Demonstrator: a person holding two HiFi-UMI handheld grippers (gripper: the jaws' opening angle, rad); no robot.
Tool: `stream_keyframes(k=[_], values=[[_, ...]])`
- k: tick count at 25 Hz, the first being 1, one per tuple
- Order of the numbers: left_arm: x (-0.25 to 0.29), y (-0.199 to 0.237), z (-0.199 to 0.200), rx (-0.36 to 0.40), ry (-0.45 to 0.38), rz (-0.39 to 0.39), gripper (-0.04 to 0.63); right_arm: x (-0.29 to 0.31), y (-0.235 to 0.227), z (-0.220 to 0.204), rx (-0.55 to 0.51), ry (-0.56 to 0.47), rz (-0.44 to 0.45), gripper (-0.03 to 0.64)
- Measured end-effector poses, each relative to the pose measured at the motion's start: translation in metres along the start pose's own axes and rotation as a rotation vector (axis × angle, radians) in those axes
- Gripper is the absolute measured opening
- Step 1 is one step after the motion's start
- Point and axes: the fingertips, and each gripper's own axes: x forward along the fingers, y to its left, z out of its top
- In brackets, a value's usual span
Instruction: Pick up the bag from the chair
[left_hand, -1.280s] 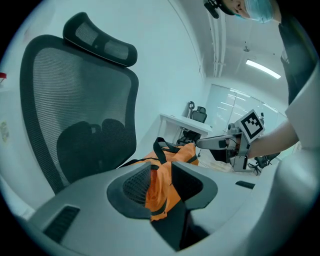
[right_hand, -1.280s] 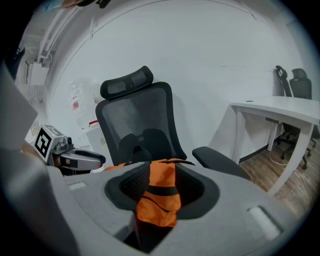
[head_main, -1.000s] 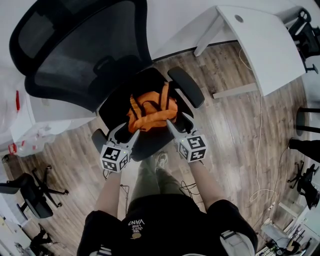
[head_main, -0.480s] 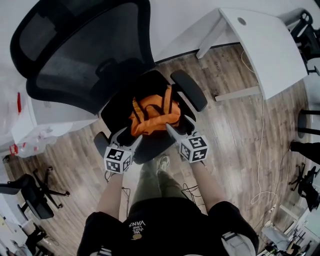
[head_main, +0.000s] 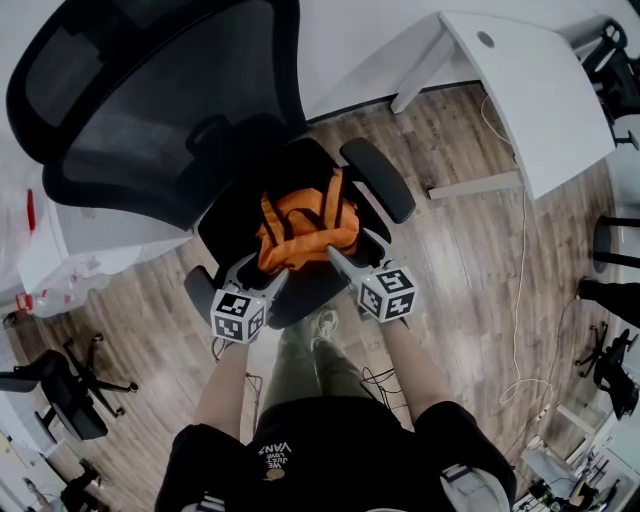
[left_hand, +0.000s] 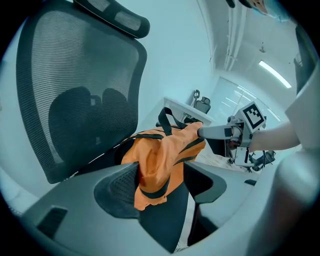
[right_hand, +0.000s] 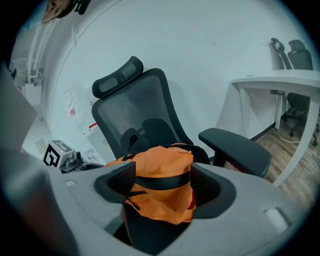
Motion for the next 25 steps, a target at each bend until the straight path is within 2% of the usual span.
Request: stream_keyframes(k=[5,10,13,14,16,25], values=[[0.007,0.004,0.002,0.004,0.014,-0.010,0.287,0.005,0.005,0.001,0.005,-0.002,0.034,0.339],[0.010,0.005,0.008,0.001,0.007,-0.028,0.256,0.009,0.006,0.005,0.000,0.005,0.042,0.333],[0.009,0.003,0.009,-0.005,0.004,-0.030,0.193,0.007,0.010,0.003,-0.013,0.012,0.063,0.272],[0.009,0.003,0.010,-0.003,0.003,-0.029,0.136,0.006,0.012,0.002,-0.017,0.015,0.073,0.256],[0.009,0.001,0.009,0.005,0.006,-0.030,0.107,0.005,0.016,0.000,-0.023,0.018,0.089,0.230],[0.007,-0.006,0.013,0.016,0.010,-0.049,0.081,0.003,0.025,0.000,-0.076,0.029,0.094,0.130]])
